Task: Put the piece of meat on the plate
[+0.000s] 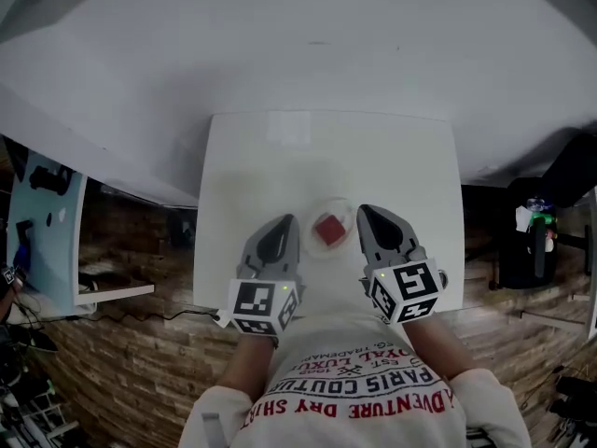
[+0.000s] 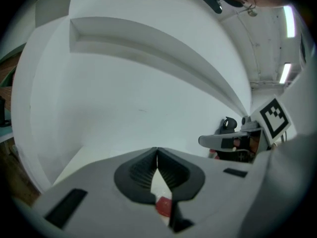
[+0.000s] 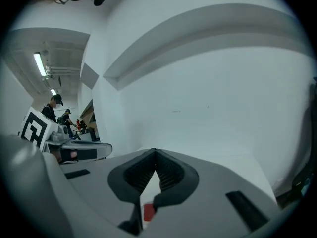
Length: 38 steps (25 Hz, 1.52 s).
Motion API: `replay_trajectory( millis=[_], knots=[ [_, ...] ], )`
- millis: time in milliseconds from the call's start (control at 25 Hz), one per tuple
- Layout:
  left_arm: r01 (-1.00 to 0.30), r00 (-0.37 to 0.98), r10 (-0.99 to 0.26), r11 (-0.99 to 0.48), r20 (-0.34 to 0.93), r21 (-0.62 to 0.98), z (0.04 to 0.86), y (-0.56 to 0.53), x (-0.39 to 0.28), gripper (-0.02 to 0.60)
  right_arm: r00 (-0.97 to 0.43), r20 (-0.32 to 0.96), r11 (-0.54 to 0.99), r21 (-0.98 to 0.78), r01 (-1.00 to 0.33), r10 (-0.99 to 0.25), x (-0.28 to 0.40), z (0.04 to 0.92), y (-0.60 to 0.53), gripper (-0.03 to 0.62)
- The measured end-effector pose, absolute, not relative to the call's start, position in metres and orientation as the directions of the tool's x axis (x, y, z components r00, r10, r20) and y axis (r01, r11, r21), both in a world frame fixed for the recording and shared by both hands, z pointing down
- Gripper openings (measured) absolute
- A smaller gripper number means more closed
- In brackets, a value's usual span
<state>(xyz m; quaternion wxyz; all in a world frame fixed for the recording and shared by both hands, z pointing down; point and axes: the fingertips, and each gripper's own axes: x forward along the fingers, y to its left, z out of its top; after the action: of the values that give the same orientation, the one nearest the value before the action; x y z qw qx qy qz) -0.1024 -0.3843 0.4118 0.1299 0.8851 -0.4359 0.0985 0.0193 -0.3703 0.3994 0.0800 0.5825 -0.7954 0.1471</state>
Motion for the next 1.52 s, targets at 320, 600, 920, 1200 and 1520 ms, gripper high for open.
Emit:
replay_trajectory(
  millis=[320,600,920,1200,1520],
  knots=[
    [-0.749,0.659,-0.727,-0.657,0.192,0.084,0.368,-0.379,-0.070,0.006,-0.269,0.168,0.268,-0.031,-0.963,-0.948,0.036,0.352,-0.361,0.012],
    [-0.731,0.680,-0.712,-0.679,0.178,0.076,0.360,-0.379,-0.053,0.007,-0.259,0.154,0.259,-0.024,-0.966,-0.953,0.046,0.345,-0.363,0.012],
    [-0.712,0.698,-0.693,-0.698,0.178,0.074,0.359,-0.382,-0.041,0.006,-0.240,0.168,0.237,-0.041,-0.971,-0.956,0.054,0.349,-0.366,0.012],
    [-0.706,0.704,-0.685,-0.704,0.186,0.078,0.362,-0.382,-0.039,0.006,-0.207,0.164,0.204,-0.032,-0.978,-0.965,0.060,0.350,-0.367,0.012],
    [-0.715,0.696,-0.693,-0.694,0.188,0.085,0.363,-0.384,-0.047,0.007,-0.214,0.177,0.212,-0.034,-0.977,-0.961,0.056,0.354,-0.366,0.012]
  ],
)
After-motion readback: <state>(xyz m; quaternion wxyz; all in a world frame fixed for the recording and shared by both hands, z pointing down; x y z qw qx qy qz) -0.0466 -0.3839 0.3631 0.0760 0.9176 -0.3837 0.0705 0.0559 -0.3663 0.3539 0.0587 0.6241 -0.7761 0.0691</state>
